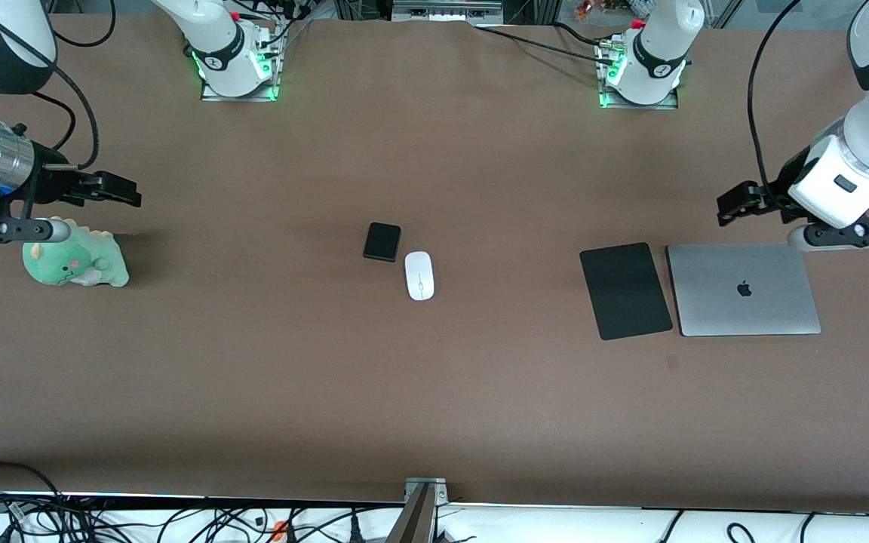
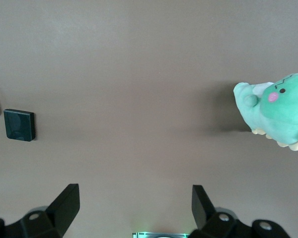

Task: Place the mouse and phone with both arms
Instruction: 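Reach the left gripper to the white mouse while the right gripper advances, then lower the left gripper and grasp the white mouse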

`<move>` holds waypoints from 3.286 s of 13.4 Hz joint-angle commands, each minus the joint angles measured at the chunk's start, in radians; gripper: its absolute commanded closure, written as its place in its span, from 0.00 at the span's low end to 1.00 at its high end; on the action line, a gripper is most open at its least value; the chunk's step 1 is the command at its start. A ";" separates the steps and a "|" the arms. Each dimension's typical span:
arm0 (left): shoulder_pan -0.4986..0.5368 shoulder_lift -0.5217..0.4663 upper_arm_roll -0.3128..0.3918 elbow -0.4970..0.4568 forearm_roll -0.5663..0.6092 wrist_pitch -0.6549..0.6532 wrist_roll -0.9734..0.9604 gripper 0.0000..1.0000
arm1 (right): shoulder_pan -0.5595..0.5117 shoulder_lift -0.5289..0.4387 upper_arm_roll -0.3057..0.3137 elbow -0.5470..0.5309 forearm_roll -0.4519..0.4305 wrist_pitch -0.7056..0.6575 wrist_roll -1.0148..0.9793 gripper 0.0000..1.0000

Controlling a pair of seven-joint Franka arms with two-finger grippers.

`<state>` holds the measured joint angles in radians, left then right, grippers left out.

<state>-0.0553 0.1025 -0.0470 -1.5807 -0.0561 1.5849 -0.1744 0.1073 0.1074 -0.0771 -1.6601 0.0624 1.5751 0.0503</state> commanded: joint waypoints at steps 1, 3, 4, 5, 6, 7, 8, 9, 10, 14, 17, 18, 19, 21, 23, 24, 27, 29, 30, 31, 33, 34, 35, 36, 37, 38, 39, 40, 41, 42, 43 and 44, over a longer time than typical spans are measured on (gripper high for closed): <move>-0.001 0.028 -0.052 0.016 -0.054 -0.036 -0.043 0.00 | 0.034 0.021 0.000 0.006 0.016 0.002 0.057 0.00; -0.003 0.069 -0.080 0.016 -0.068 -0.013 -0.098 0.00 | 0.052 0.038 0.000 0.006 0.045 0.020 0.066 0.00; -0.002 0.092 -0.118 0.016 -0.068 0.007 -0.118 0.00 | 0.060 0.047 0.000 0.006 0.051 0.023 0.094 0.00; -0.003 0.111 -0.149 0.012 -0.068 0.045 -0.178 0.00 | 0.072 0.052 0.000 0.006 0.050 0.034 0.108 0.00; -0.003 0.138 -0.183 0.005 -0.068 0.088 -0.257 0.00 | 0.075 0.058 0.000 0.006 0.051 0.040 0.112 0.00; -0.003 0.169 -0.229 -0.004 -0.068 0.146 -0.325 0.00 | 0.077 0.061 0.000 0.006 0.051 0.046 0.112 0.00; -0.003 0.196 -0.267 -0.019 -0.065 0.223 -0.389 0.00 | 0.080 0.061 0.000 0.006 0.051 0.052 0.112 0.00; -0.006 0.232 -0.304 -0.028 -0.058 0.295 -0.442 0.00 | 0.083 0.067 0.000 0.006 0.051 0.052 0.112 0.00; -0.024 0.276 -0.329 -0.027 -0.051 0.360 -0.480 0.00 | 0.084 0.075 0.000 0.006 0.051 0.055 0.112 0.00; -0.197 0.403 -0.326 -0.016 0.037 0.565 -0.715 0.00 | 0.086 0.092 0.000 0.010 0.051 0.063 0.114 0.00; -0.340 0.514 -0.321 -0.002 0.229 0.690 -0.951 0.00 | 0.086 0.095 0.000 0.010 0.051 0.063 0.114 0.00; -0.369 0.555 -0.323 0.030 0.286 0.699 -0.990 0.00 | 0.086 0.097 -0.001 0.010 0.051 0.063 0.114 0.00; -0.412 0.594 -0.320 0.072 0.317 0.699 -1.001 0.00 | 0.086 0.097 -0.001 0.010 0.051 0.063 0.114 0.00; -0.437 0.643 -0.303 0.116 0.324 0.699 -0.984 0.00 | 0.087 0.097 -0.001 0.010 0.051 0.062 0.153 0.00; -0.443 0.690 -0.303 0.155 0.335 0.701 -0.888 0.00 | 0.089 0.097 -0.001 0.010 0.051 0.062 0.183 0.00; -0.454 0.712 -0.304 0.171 0.337 0.701 -0.851 0.00 | 0.089 0.097 -0.001 0.010 0.051 0.062 0.183 0.00; -0.460 0.770 -0.304 0.218 0.338 0.704 -0.809 0.00 | 0.089 0.097 -0.001 0.010 0.050 0.063 0.183 0.00; -0.469 0.799 -0.304 0.249 0.337 0.714 -0.786 0.00 | 0.089 0.097 -0.001 0.010 0.051 0.063 0.183 0.00; -0.477 0.810 -0.304 0.254 0.337 0.721 -0.786 0.00 | 0.089 0.097 -0.001 0.010 0.050 0.063 0.183 0.00; -0.485 0.819 -0.303 0.257 0.338 0.733 -0.787 0.00 | 0.088 0.097 -0.001 0.011 0.050 0.063 0.183 0.00; -0.489 0.832 -0.303 0.257 0.338 0.747 -0.789 0.00 | 0.087 0.101 -0.001 0.011 0.051 0.063 0.183 0.00; -0.489 0.832 -0.303 0.254 0.340 0.747 -0.789 0.00 | 0.087 0.101 -0.001 0.011 0.051 0.065 0.183 0.00; -0.489 0.832 -0.303 0.251 0.338 0.747 -0.795 0.00 | 0.087 0.101 -0.001 0.011 0.051 0.065 0.183 0.00; -0.501 0.833 -0.303 0.249 0.340 0.747 -0.798 0.00 | 0.087 0.103 -0.001 0.011 0.051 0.065 0.183 0.00; -0.509 0.836 -0.303 0.248 0.340 0.747 -0.801 0.00 | 0.087 0.103 -0.001 0.011 0.051 0.065 0.183 0.00; -0.509 0.839 -0.303 0.248 0.341 0.747 -0.801 0.00 | 0.087 0.101 -0.001 0.011 0.050 0.066 0.183 0.00; -0.509 0.839 -0.303 0.246 0.344 0.747 -0.800 0.00 | 0.087 0.103 -0.001 0.011 0.051 0.068 0.183 0.00; -0.509 0.841 -0.303 0.246 0.343 0.747 -0.798 0.00 | 0.087 0.107 -0.001 0.011 0.050 0.083 0.183 0.00; -0.509 0.847 -0.303 0.246 0.343 0.747 -0.795 0.00 | 0.087 0.115 -0.001 0.013 0.050 0.097 0.183 0.00; -0.509 0.853 -0.303 0.248 0.343 0.747 -0.794 0.00 | 0.091 0.117 -0.001 0.013 0.050 0.101 0.183 0.00; -0.509 0.858 -0.303 0.248 0.343 0.747 -0.792 0.00 | 0.101 0.117 -0.001 0.014 0.050 0.105 0.184 0.00; -0.509 0.861 -0.301 0.248 0.343 0.747 -0.792 0.00 | 0.104 0.117 -0.001 0.014 0.050 0.105 0.184 0.00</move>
<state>-0.5553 0.9401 -0.3552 -1.3646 0.2581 2.3335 -0.9746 0.1957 0.2176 -0.0744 -1.6597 0.0961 1.6780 0.2224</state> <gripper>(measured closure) 0.000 0.000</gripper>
